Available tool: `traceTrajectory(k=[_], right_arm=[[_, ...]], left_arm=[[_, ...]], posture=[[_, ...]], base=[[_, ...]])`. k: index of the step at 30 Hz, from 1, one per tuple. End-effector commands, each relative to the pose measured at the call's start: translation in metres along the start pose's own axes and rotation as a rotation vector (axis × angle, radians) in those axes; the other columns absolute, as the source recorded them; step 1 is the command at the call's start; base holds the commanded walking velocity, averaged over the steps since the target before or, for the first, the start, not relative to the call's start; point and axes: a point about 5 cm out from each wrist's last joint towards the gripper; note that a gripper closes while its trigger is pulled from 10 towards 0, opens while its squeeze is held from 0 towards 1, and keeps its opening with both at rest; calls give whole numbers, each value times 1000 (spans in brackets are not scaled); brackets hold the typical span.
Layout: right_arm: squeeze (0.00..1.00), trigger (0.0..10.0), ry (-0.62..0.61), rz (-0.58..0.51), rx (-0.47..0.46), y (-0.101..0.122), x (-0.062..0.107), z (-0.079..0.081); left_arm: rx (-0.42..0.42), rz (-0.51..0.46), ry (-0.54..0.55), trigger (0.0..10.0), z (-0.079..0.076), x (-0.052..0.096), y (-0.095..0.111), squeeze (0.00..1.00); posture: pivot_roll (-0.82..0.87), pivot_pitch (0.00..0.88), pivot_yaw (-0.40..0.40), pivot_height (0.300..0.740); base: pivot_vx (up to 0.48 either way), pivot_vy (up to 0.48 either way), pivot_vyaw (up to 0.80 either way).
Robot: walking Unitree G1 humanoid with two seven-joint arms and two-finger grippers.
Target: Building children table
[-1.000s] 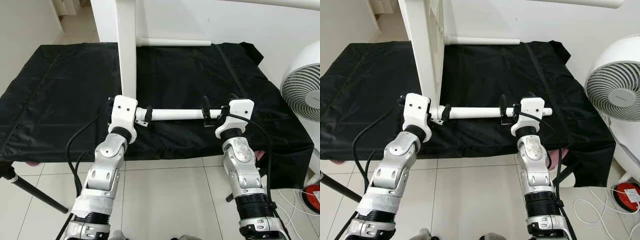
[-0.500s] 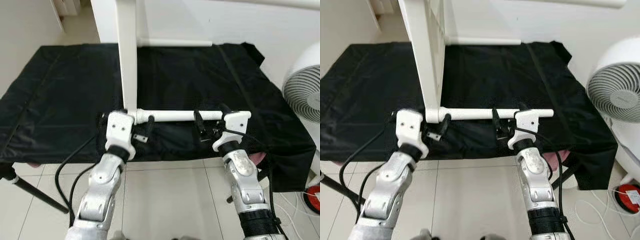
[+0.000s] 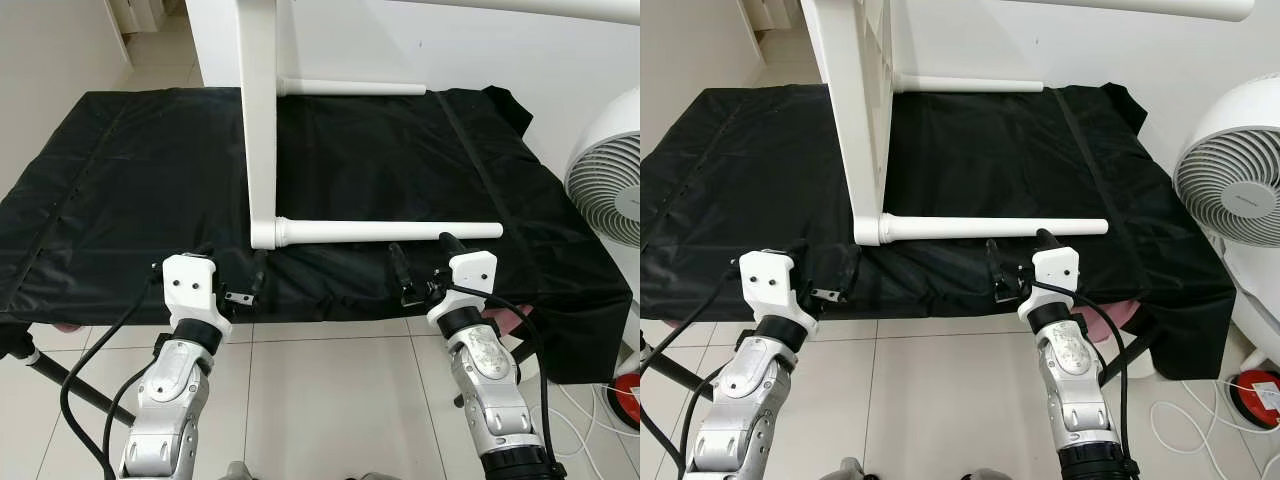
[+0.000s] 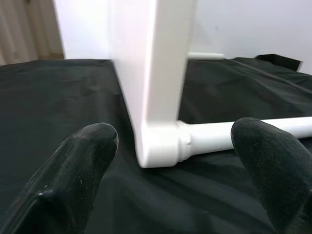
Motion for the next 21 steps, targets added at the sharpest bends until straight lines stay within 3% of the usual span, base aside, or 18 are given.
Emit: traceTrajectory(k=[1,10,21], right_arm=[[0,10000,1,-11,-7,1,0,-1],[0,10000,5,-3,-7,-1,8,1],[0,10000,14,2,-4,-2,10,1]], left_arm=[[4,-4,-18,10000,0,5,0,0],[35,-22,19,10000,7,19,1,0],[49,-16,34,10000,10,26,-1,0]], posture=[[-49,53,11,740],[-41,60,5,740],[-34,66,3,740]], base=[[0,0,0],[0,0,0],[270,0,0]])
Point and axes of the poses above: a point about 5 cm out from each wrist's last joint towards the gripper, its own x axis pointing back from the gripper into the wrist, its own y axis along the axis of the wrist's last joint, z = x × y, and after that the axes turned 2 degrees about x, right-handed
